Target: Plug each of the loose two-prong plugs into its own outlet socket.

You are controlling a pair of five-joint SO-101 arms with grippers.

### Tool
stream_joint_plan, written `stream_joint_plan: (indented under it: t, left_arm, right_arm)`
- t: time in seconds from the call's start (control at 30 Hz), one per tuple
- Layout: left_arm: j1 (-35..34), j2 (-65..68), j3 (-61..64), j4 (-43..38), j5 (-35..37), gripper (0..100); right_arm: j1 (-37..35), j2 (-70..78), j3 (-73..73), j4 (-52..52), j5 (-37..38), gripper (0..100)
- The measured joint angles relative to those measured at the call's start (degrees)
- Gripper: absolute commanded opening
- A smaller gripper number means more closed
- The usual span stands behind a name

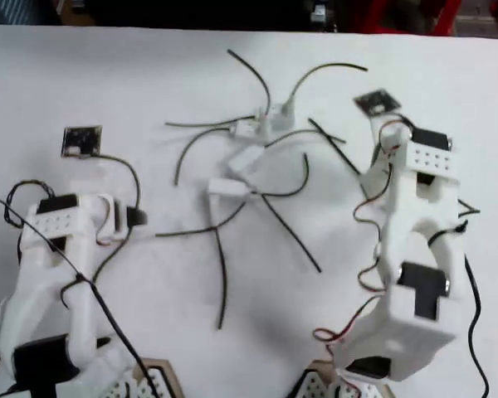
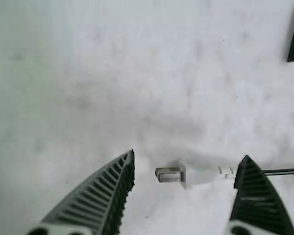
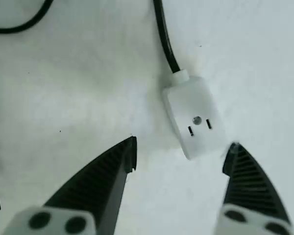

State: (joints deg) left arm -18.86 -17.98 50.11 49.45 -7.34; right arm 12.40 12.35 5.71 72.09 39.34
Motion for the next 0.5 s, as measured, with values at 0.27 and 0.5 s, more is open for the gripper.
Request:
stream_joint_plan:
  t: [0.27, 0.5]
  left_arm:
    - [0.0, 0.0, 1.6, -1.6, 0.0, 32]
    - [0.0, 0.0, 1.8, -1.9, 0.0, 32]
  right_arm:
    - [0.5, 13.3, -11.3, 0.0, 1.0, 28.3]
    - [1.1, 21.4, -16.4, -0.2, 1.0, 6.4]
